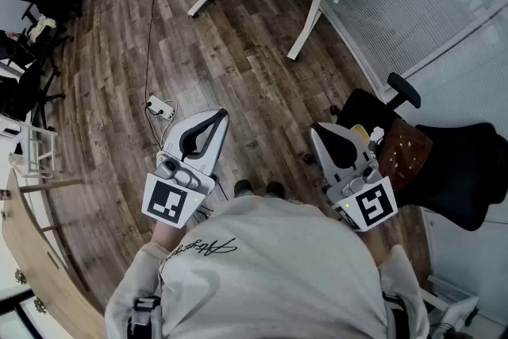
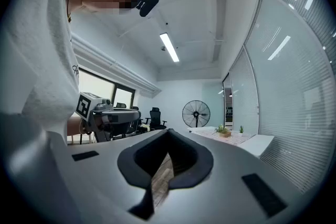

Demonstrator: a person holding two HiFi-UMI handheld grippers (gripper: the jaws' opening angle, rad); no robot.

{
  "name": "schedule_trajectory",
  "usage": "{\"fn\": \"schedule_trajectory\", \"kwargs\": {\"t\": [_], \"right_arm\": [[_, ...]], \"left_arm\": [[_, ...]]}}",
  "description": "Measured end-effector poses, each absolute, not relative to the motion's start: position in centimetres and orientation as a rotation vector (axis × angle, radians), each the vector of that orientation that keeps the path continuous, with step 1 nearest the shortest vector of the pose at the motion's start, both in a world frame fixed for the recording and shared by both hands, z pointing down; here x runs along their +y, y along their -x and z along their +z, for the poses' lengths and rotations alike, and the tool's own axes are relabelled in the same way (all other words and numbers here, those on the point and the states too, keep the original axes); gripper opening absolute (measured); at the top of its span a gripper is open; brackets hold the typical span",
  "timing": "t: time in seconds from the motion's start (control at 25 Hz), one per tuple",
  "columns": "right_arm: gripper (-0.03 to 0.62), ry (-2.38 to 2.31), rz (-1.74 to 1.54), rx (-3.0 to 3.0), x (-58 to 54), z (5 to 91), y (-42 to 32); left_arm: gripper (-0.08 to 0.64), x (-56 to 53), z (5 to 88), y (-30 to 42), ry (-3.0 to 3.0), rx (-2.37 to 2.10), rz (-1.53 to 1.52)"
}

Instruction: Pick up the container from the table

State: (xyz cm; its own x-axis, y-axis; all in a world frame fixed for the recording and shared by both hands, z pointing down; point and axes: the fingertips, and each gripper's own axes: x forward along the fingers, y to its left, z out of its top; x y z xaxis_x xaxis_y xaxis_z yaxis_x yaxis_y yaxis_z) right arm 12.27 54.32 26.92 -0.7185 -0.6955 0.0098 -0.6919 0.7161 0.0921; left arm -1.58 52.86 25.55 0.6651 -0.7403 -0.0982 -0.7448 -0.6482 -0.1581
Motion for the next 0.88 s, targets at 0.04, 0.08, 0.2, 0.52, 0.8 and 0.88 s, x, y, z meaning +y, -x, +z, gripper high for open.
{"fn": "schedule_trajectory", "kwargs": {"t": [0.04, 0.08, 0.2, 0.52, 0.8, 0.88], "right_arm": [[0.002, -1.161, -0.130, -2.867, 54.3, 27.0, -12.3], [0.002, -1.161, -0.133, -2.866, 54.2, 27.0, -12.2], [0.002, -1.164, -0.136, -2.864, 54.0, 27.1, -12.2], [0.002, -1.164, -0.153, -2.847, 53.6, 27.2, -12.2], [0.002, -1.208, -0.100, -2.834, 53.0, 27.5, -12.3], [0.002, -1.237, -0.054, -2.851, 52.7, 27.4, -12.6]], "left_arm": [[-0.002, 52.8, 25.6, 1.6, 2.693, 1.213, 0.037], [-0.001, 52.7, 25.6, 1.6, 2.692, 1.212, 0.037], [-0.002, 52.6, 25.8, 1.7, 2.692, 1.213, 0.028], [-0.002, 52.1, 25.8, 1.6, 2.695, 1.215, 0.033], [0.000, 51.6, 25.7, 1.8, 2.691, 1.238, 0.052], [0.000, 51.4, 25.6, 1.9, 2.691, 1.248, 0.057]]}}
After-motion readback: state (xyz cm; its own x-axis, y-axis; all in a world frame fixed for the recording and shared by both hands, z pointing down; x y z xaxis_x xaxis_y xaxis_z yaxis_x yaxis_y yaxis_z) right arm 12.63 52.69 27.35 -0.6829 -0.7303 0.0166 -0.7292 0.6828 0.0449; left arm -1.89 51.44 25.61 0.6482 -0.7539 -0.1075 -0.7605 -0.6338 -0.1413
